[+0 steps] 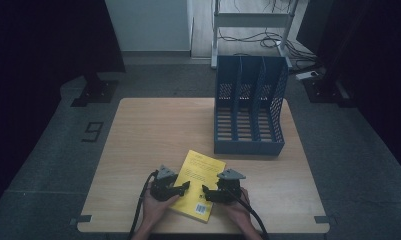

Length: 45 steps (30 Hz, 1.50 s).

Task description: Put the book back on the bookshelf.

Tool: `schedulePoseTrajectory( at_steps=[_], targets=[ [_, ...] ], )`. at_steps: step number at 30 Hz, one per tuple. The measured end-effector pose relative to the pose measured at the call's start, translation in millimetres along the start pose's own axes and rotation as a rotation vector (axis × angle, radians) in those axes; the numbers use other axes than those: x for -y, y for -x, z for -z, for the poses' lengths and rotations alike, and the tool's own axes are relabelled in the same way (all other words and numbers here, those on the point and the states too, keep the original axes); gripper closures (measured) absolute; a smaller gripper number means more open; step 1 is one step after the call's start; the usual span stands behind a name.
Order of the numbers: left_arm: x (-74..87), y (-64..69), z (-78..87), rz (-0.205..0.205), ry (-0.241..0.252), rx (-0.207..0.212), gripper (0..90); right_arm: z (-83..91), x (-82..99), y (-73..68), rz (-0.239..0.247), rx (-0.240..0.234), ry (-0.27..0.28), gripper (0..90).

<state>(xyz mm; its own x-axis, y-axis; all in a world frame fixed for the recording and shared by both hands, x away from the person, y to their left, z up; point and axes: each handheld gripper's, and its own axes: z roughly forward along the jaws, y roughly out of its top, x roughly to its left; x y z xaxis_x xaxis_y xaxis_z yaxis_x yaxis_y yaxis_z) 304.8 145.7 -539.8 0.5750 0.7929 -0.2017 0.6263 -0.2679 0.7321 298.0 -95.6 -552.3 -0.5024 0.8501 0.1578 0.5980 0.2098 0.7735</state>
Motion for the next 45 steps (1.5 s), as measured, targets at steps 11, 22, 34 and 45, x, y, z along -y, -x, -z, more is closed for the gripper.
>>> schedulePoseTrajectory(
  at_steps=[11, 22, 34, 45],
  targets=[
    [-5.6, 1.2, 16.2, 0.038, 0.098, 0.080, 44.7, 0.0, -0.1, 0.0, -0.003, 0.000, 0.000, 13.3],
    [-4.8, -7.0, 20.3, 0.107, 0.131, 0.181, 49.9, 0.1, -0.2, 1.0, -0.009, -0.008, 0.001, 13.1],
    [-2.1, -18.9, 16.2, 0.195, 0.118, 0.298, 51.1, 0.1, -0.2, 1.2, -0.011, -0.010, 0.002, 13.1],
    [-0.6, -10.9, 8.1, 0.136, 0.062, 0.201, 53.1, 0.0, 0.2, 1.0, -0.007, -0.008, 0.005, 13.0]
  ],
)
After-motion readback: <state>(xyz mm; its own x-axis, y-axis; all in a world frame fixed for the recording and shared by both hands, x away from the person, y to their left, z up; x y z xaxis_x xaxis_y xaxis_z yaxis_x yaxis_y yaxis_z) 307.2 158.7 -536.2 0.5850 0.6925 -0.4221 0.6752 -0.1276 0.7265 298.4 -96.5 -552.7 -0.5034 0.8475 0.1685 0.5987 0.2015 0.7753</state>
